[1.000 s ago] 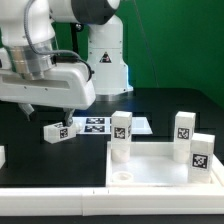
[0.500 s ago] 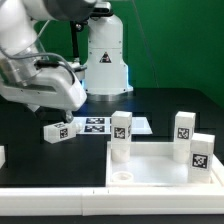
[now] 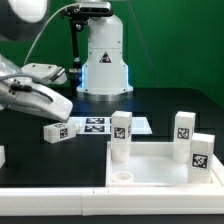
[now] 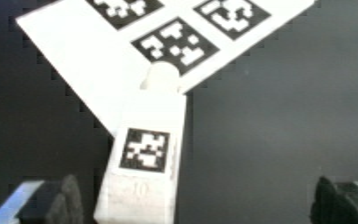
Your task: Assemble square table
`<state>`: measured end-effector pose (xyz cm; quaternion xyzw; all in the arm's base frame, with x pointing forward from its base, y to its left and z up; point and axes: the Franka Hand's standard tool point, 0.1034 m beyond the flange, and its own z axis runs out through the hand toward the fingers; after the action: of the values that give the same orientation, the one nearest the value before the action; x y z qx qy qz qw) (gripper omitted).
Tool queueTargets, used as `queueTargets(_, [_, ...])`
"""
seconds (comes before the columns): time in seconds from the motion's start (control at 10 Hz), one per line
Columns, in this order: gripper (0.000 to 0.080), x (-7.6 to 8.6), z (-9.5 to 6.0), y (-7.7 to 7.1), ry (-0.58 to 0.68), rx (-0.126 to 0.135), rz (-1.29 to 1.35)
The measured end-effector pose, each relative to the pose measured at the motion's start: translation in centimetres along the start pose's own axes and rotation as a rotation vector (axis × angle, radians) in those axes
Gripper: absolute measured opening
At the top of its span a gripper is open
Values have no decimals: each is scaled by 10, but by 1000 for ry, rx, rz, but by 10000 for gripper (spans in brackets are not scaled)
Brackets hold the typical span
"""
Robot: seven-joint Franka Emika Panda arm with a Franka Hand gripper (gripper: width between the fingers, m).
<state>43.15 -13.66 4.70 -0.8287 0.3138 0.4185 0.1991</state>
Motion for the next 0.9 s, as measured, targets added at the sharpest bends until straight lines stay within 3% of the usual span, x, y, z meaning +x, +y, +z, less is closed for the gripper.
queueTargets(0.1, [649,0,6,1,-41,13,24])
queueTargets(0.3, [649,2,25,7,-119,68,91])
queueTargets(0.4, [649,4,30,9,-129,77,102])
queueTargets(0.6, [649,11,42,12,-147,70,110])
queueTargets(0.9, [637,11,42,12,-149,69,111])
